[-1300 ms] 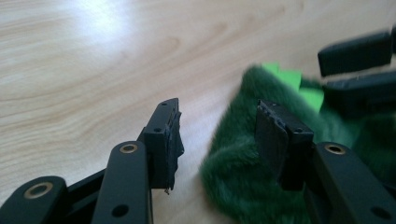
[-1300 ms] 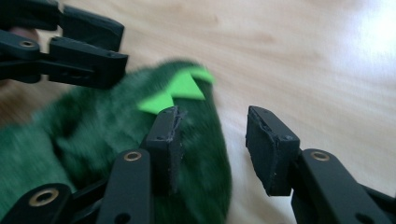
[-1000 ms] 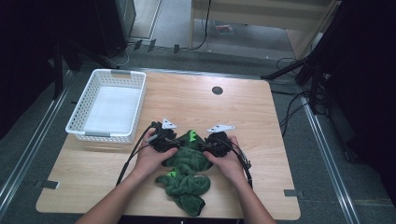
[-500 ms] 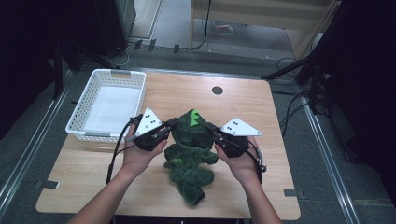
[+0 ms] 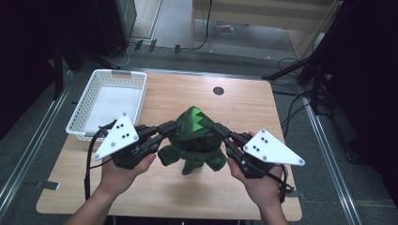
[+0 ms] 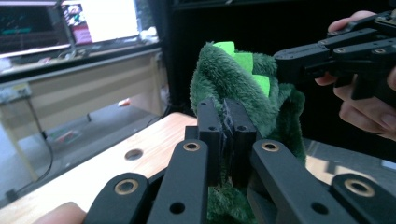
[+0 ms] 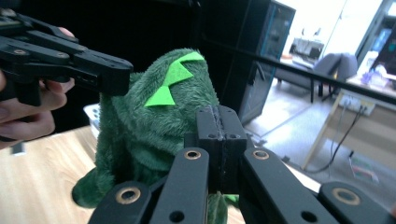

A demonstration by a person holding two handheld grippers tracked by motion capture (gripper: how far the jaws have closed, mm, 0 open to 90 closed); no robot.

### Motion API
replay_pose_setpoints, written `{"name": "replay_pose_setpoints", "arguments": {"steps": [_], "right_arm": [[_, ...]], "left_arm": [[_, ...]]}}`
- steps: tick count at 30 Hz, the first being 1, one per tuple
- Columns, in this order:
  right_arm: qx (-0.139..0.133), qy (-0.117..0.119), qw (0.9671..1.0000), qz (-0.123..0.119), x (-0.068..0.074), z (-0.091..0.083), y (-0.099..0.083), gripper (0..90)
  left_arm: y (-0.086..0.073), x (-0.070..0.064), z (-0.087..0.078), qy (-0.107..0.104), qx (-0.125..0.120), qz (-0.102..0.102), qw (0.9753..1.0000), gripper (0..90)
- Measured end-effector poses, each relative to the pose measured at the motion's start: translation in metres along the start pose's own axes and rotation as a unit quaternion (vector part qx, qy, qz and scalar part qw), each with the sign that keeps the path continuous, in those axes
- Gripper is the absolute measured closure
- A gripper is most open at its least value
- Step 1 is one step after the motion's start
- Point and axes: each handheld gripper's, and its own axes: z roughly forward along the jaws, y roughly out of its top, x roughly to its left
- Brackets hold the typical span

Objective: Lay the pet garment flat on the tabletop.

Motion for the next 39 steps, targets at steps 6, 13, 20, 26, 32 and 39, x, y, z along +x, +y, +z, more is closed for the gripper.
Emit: {"name": "replay_pose_setpoints", "arguments": {"steps": [6,13,20,26,32,39], "right_arm": [[0.039,0.009,0.9992,0.003,0.004,0.004,-0.005,90.0],[0.158,-0.011,0.9838,0.084,-0.051,0.089,-0.096,90.0],[0.229,-0.069,0.9616,0.135,-0.089,0.163,-0.171,90.0],[0.282,-0.09,0.9448,0.14,-0.106,0.196,-0.197,88.0],[0.248,-0.101,0.9413,0.206,-0.129,0.174,-0.185,64.3],[0.186,-0.023,0.9579,0.217,-0.089,0.133,-0.145,53.8]], "left_arm": [[-0.013,0.011,0.014,-0.008,0.057,-0.037,0.9977,86.8],[-0.094,0.067,0.097,0.045,0.164,-0.108,0.9795,86.8],[-0.165,0.105,0.171,0.106,0.234,-0.144,0.9557,86.7],[-0.191,0.123,0.199,0.137,0.265,-0.168,0.9395,75.6],[-0.168,0.131,0.177,0.117,0.214,-0.208,0.9472,45.3],[-0.141,0.099,0.151,0.055,0.201,-0.176,0.962,48.0]]}}
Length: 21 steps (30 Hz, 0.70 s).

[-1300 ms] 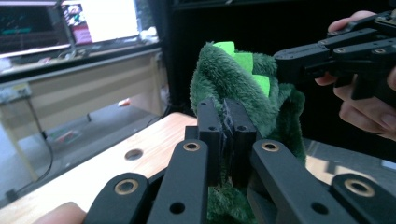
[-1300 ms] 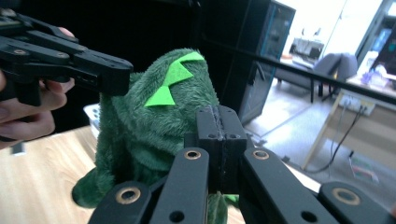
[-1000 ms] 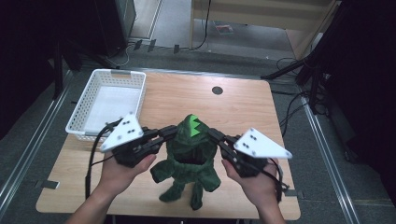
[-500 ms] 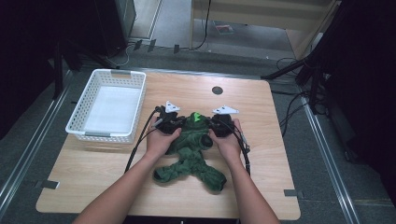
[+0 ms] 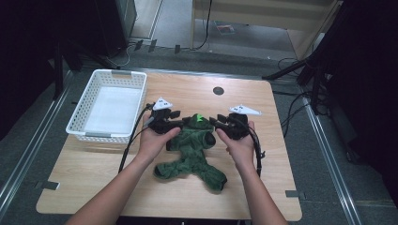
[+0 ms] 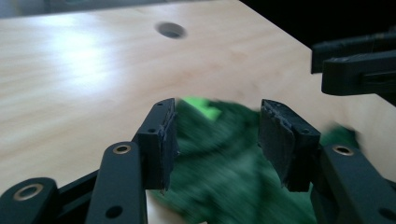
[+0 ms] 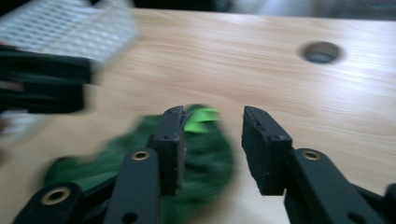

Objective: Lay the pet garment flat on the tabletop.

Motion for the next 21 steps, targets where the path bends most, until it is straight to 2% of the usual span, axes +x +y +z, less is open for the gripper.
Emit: {"name": "replay_pose_setpoints", "arguments": {"steps": [1,2,3,4,5,6,7,8,9,10,11,14,16,17,18,20,21], "right_arm": [[0.0,0.0,1.0,0.0,0.0,0.0,0.0,53.8],[0.017,0.002,0.9997,-0.019,0.015,0.0,-0.01,54.0],[0.027,-0.015,0.9991,-0.028,0.02,0.001,-0.017,57.5],[0.027,-0.015,0.9991,-0.028,0.02,0.001,-0.017,57.5],[0.041,-0.03,0.9982,-0.032,0.023,0.003,-0.026,62.7],[0.065,-0.04,0.9965,-0.034,0.021,0.008,-0.039,71.1],[0.085,-0.042,0.9949,-0.033,0.018,0.01,-0.047,75.2],[0.085,-0.042,0.9949,-0.033,0.018,0.01,-0.047,75.2],[0.099,-0.044,0.9934,-0.037,0.017,0.012,-0.052,77.7],[0.121,-0.041,0.9909,-0.042,0.014,0.015,-0.061,81.3],[0.121,-0.041,0.9909,-0.042,0.014,0.015,-0.061,81.3],[0.136,-0.058,0.987,-0.063,0.011,0.018,-0.067,82.7],[0.14,-0.075,0.9837,-0.085,0.009,0.019,-0.07,83.1],[0.136,-0.073,0.9846,-0.082,0.007,0.018,-0.071,83.2],[0.134,-0.074,0.9849,-0.08,0.005,0.018,-0.071,83.3],[0.131,-0.092,0.9832,-0.087,0.001,0.015,-0.073,83.4],[0.131,-0.092,0.9832,-0.087,0.001,0.015,-0.073,83.4]], "left_arm": [[-0.003,-0.005,0.001,-0.006,0.008,0.005,0.9999,48.0],[-0.008,-0.01,0.004,-0.012,0.023,0.015,0.9996,49.2],[-0.013,-0.015,0.007,-0.015,0.037,0.026,0.9988,50.1],[-0.02,-0.02,0.013,-0.011,0.056,0.038,0.9977,50.1],[-0.026,-0.022,0.018,-0.007,0.074,0.042,0.9963,50.7],[-0.03,-0.023,0.021,-0.005,0.085,0.038,0.9957,51.0],[-0.035,-0.023,0.026,-0.009,0.1,0.028,0.9945,50.9],[-0.038,-0.023,0.029,-0.012,0.113,0.028,0.9931,50.9],[-0.04,-0.024,0.031,-0.006,0.122,0.029,0.9921,50.6],[-0.042,-0.024,0.032,-0.001,0.124,0.033,0.9917,50.4],[-0.043,-0.025,0.033,0.004,0.124,0.036,0.9917,50.4],[-0.045,-0.027,0.037,0.01,0.131,0.037,0.9907,49.7],[-0.047,-0.03,0.04,0.013,0.136,0.053,0.9892,49.4],[-0.047,-0.03,0.04,0.015,0.136,0.059,0.9889,49.2],[-0.048,-0.03,0.04,0.014,0.135,0.055,0.9892,49.2],[-0.048,-0.027,0.04,0.008,0.132,0.046,0.9902,50.4],[-0.048,-0.025,0.039,0.004,0.128,0.043,0.9909,50.4]]}}
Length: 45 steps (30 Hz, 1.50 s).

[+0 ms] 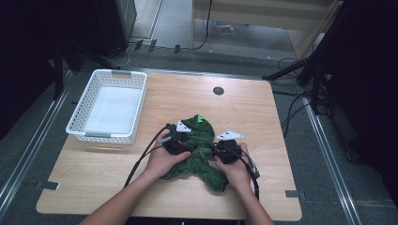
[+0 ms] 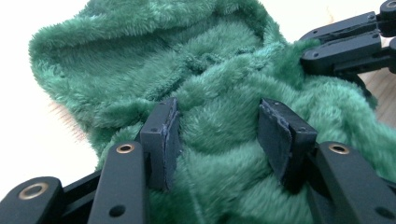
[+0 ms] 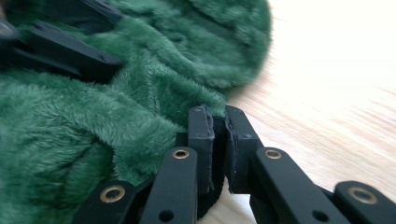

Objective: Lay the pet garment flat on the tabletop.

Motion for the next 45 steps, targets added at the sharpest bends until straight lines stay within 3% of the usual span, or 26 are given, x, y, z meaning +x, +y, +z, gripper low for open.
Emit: {"name": "replay_pose_setpoints", "arguments": {"steps": [2,7,8,10,11,12,13,14,16,19,20,22,24,28,32,37,40,42,45], "right_arm": [[0.002,0.004,0.9999,0.01,-0.003,-0.001,-0.001,83.6],[0.008,0.002,0.9999,0.007,-0.001,-0.003,-0.001,83.8],[0.014,0.006,0.9999,0.007,-0.001,-0.004,-0.001,83.5],[0.034,0.038,0.9987,0.006,-0.004,-0.007,0.002,78.3],[0.024,0.052,0.9983,0.008,-0.007,-0.015,0.007,66.7],[0.024,0.052,0.9983,0.008,-0.007,-0.015,0.007,66.7],[0.004,0.062,0.9979,0.017,-0.011,-0.022,0.011,62.2],[-0.027,0.087,0.9952,0.037,-0.018,-0.03,0.021,59.3],[-0.039,0.088,0.9946,0.038,-0.021,-0.032,0.027,57.0],[-0.058,0.073,0.9947,0.044,-0.029,-0.025,0.045,55.7],[-0.053,0.065,0.9951,0.052,-0.032,-0.017,0.051,55.6],[-0.02,0.047,0.9966,0.065,-0.038,0.005,0.056,56.0],[0.003,0.046,0.9968,0.065,-0.04,0.021,0.056,57.7],[0.037,0.046,0.9976,0.037,-0.034,0.043,0.057,63.9],[0.026,0.026,0.9991,0.021,-0.035,0.053,0.061,82.4],[-0.001,-0.003,0.9996,0.026,-0.043,0.068,0.07,87.6],[-0.011,0.007,0.9992,0.037,-0.044,0.074,0.074,83.3],[-0.02,0.008,0.9993,0.03,-0.043,0.072,0.074,66.7],[-0.059,0.008,0.9978,0.03,-0.039,0.049,0.074,54.6]], "left_arm": [[-0.001,0.002,-0.001,-0.003,-0.005,-0.005,1.0,52.4],[-0.004,0.001,-0.003,-0.005,-0.006,-0.006,0.9999,52.5],[-0.004,0.001,-0.005,-0.009,-0.01,-0.011,0.9999,52.3],[-0.007,0.002,-0.013,-0.001,-0.043,-0.009,0.999,46.1],[-0.008,0.003,-0.017,-0.006,-0.063,-0.008,0.998,41.5],[-0.009,0.007,-0.023,-0.015,-0.086,-0.011,0.9961,41.5],[-0.009,0.01,-0.027,-0.015,-0.099,-0.018,0.9948,41.7],[-0.008,0.013,-0.03,-0.013,-0.106,-0.022,0.9941,42.8],[-0.005,0.015,-0.031,-0.018,-0.108,-0.022,0.9938,43.7],[-0.001,0.007,-0.024,-0.014,-0.086,-0.006,0.9962,46.9],[0.0,0.003,-0.021,-0.012,-0.075,0.001,0.9971,48.2],[0.0,-0.006,-0.012,-0.011,-0.048,0.02,0.9986,48.6],[-0.001,-0.01,-0.005,-0.003,-0.03,0.03,0.9991,49.2],[-0.002,-0.009,-0.001,-0.001,-0.021,0.021,0.9996,49.3],[0.001,-0.008,0.002,0.005,-0.014,0.025,0.9996,49.1],[0.006,-0.009,0.009,0.022,-0.01,0.032,0.9992,49.6],[0.01,-0.008,0.011,0.026,-0.012,0.027,0.9992,48.1],[0.011,-0.006,0.006,0.022,-0.031,0.014,0.9992,43.1],[0.008,-0.001,-0.009,0.03,-0.072,-0.007,0.997,36.9]]}}
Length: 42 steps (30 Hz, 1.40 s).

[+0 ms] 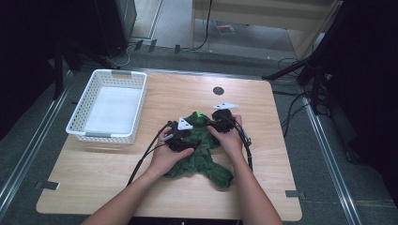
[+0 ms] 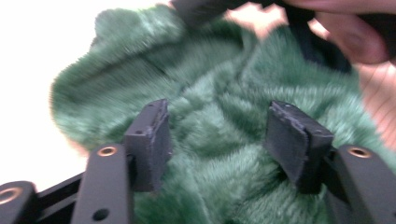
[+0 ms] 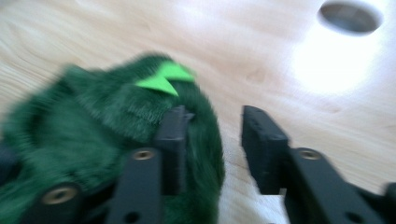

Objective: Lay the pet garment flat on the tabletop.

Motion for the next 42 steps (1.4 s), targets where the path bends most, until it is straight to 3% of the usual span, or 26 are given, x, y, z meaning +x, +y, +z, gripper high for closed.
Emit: {"name": "replay_pose_setpoints", "arguments": {"steps": [2,3,5,7,9,11,13,14,18,19,21,25,28,30,32,34,36,39,41,42], "right_arm": [[-0.024,0.006,0.9997,-0.002,0.003,-0.021,-0.002,51.8],[-0.043,0.016,0.999,0.005,0.007,-0.04,-0.008,49.7],[-0.041,0.027,0.9987,0.01,0.008,-0.046,-0.013,48.2],[-0.015,0.039,0.999,0.014,0.012,-0.049,-0.022,45.9],[0.024,0.061,0.9977,0.015,0.014,-0.048,-0.032,47.5],[0.046,0.06,0.9969,0.02,0.016,-0.047,-0.04,50.2],[0.053,0.064,0.9963,0.023,0.017,-0.046,-0.045,55.5],[0.06,0.054,0.9966,0.016,0.018,-0.044,-0.047,59.9],[0.064,0.029,0.9973,-0.02,0.022,-0.042,-0.052,80.1],[0.06,0.028,0.9973,-0.032,0.023,-0.042,-0.055,81.6],[0.056,0.024,0.9976,-0.033,0.021,-0.043,-0.057,83.1],[0.048,0.009,0.9987,-0.017,0.009,-0.044,-0.059,83.7],[0.039,-0.008,0.999,-0.021,0.007,-0.042,-0.059,83.9],[0.039,-0.012,0.999,-0.018,0.008,-0.04,-0.057,82.9],[0.027,-0.001,0.9996,-0.012,0.008,-0.041,-0.055,74.0],[0.0,0.016,0.9998,-0.007,0.011,-0.051,-0.053,62.0],[-0.019,0.019,0.9995,-0.019,0.015,-0.064,-0.049,55.0],[-0.047,0.012,0.9986,-0.021,0.025,-0.09,-0.045,50.4],[-0.055,0.012,0.9981,-0.023,0.034,-0.103,-0.049,49.4],[-0.055,0.013,0.9981,-0.022,0.037,-0.107,-0.052,49.4]], "left_arm": [[-0.002,0.008,-0.011,0.005,-0.023,-0.02,0.9995,38.6],[-0.003,0.012,-0.016,0.006,-0.031,-0.027,0.9991,41.8],[-0.006,0.019,-0.022,0.017,-0.035,-0.038,0.9985,43.8],[-0.01,0.028,-0.022,0.034,-0.009,-0.052,0.998,45.6],[-0.015,0.034,-0.02,0.051,0.016,-0.072,0.996,46.8],[-0.021,0.037,-0.02,0.052,0.018,-0.091,0.9944,46.9],[-0.025,0.035,-0.017,0.053,0.029,-0.082,0.9947,48.2],[-0.026,0.034,-0.016,0.051,0.032,-0.077,0.9952,50.4],[-0.024,0.029,-0.013,0.055,0.045,-0.051,0.9962,70.0],[-0.024,0.03,-0.013,0.055,0.052,-0.044,0.9961,75.4],[-0.023,0.033,-0.012,0.053,0.054,-0.046,0.9961,82.0],[-0.019,0.039,-0.009,0.054,0.055,-0.062,0.9951,84.2],[-0.015,0.039,-0.004,0.068,0.054,-0.058,0.9945,84.4],[-0.014,0.037,-0.002,0.075,0.045,-0.057,0.9945,80.9],[-0.014,0.034,-0.006,0.079,0.022,-0.05,0.9954,62.5],[-0.013,0.031,-0.018,0.068,0.0,-0.055,0.9962,45.6],[-0.013,0.028,-0.031,0.073,-0.019,-0.057,0.9955,35.9],[-0.018,0.017,-0.049,0.081,-0.041,-0.057,0.9942,31.7],[-0.025,0.007,-0.054,0.079,-0.041,-0.047,0.9949,30.2],[-0.029,0.001,-0.056,0.068,-0.035,-0.04,0.9963,31.0]]}}
